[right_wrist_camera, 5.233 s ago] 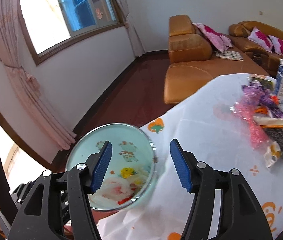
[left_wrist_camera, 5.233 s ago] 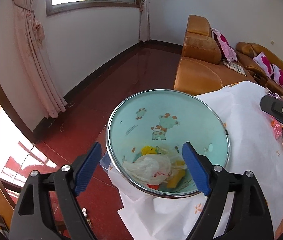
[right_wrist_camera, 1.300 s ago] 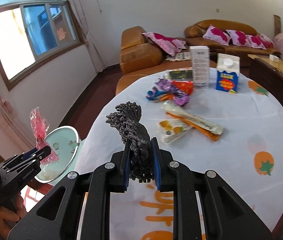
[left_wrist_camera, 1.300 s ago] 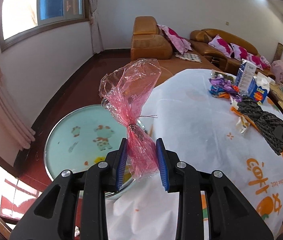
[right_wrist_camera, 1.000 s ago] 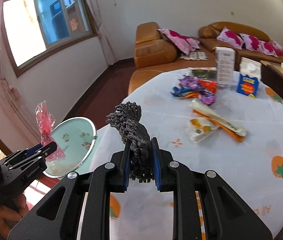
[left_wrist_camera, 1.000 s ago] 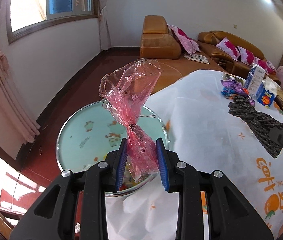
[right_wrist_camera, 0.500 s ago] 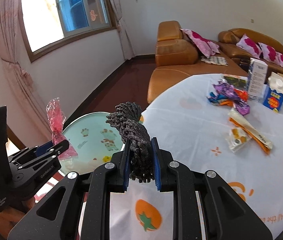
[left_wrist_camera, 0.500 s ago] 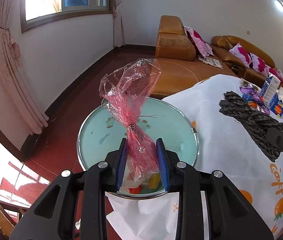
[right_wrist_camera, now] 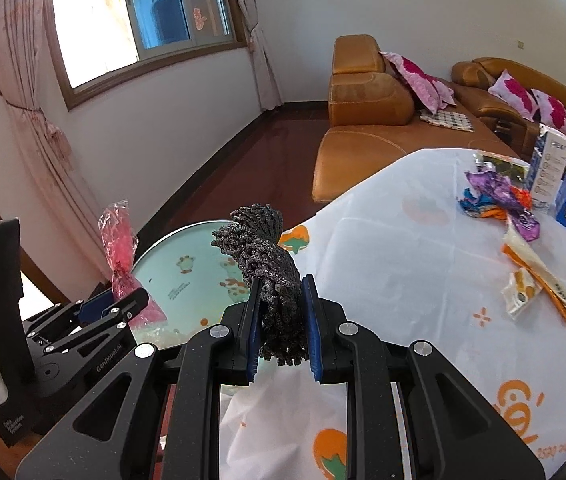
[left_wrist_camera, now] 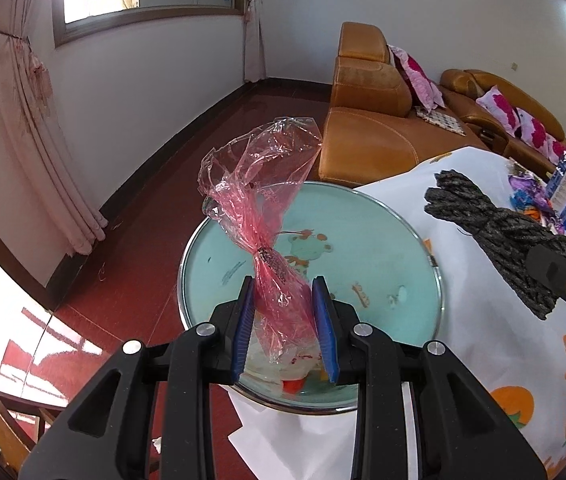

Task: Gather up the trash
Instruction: 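Carry pink bag and black rope bundle over the bin with both tools, then open both tools to drop the pink bag and rope into the bin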

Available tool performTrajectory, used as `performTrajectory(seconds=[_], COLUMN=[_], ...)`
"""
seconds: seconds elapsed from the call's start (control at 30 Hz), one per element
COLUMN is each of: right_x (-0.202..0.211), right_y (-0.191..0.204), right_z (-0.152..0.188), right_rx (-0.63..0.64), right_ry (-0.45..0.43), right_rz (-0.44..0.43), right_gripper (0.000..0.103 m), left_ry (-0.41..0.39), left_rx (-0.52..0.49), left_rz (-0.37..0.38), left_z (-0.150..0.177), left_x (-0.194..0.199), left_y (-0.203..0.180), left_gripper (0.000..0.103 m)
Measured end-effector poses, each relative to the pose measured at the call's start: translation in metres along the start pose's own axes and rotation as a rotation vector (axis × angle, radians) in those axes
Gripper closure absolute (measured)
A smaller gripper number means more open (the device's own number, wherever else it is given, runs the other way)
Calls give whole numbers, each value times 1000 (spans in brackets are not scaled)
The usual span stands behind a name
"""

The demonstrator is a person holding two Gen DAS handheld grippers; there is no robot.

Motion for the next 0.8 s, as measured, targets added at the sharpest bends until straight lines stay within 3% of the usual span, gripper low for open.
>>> performTrajectory(seconds=[0.5,0.8], right_x=[-49,-77], right_y=[17,23], right_z=[-15,-20], right_rx=[26,49], right_ry=[68,135], right_rz=[10,-57], right_gripper=[83,76], left_ry=[61,80], left_rx=[7,-8], left_rz=[-5,-27], left_z=[-7,-10], left_x=[-26,-33], left_y=[6,5], left_gripper=[74,73])
Point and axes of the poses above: each gripper's, at about its wrist camera, not at the fingertips, and x roughly against the way its jaws point, y to its left, z to its underside, the point moved 1 cm from there along -x, roughly the way its jaws point, and after that the axes turned 13 degrees about y, right-handed, at the moved point
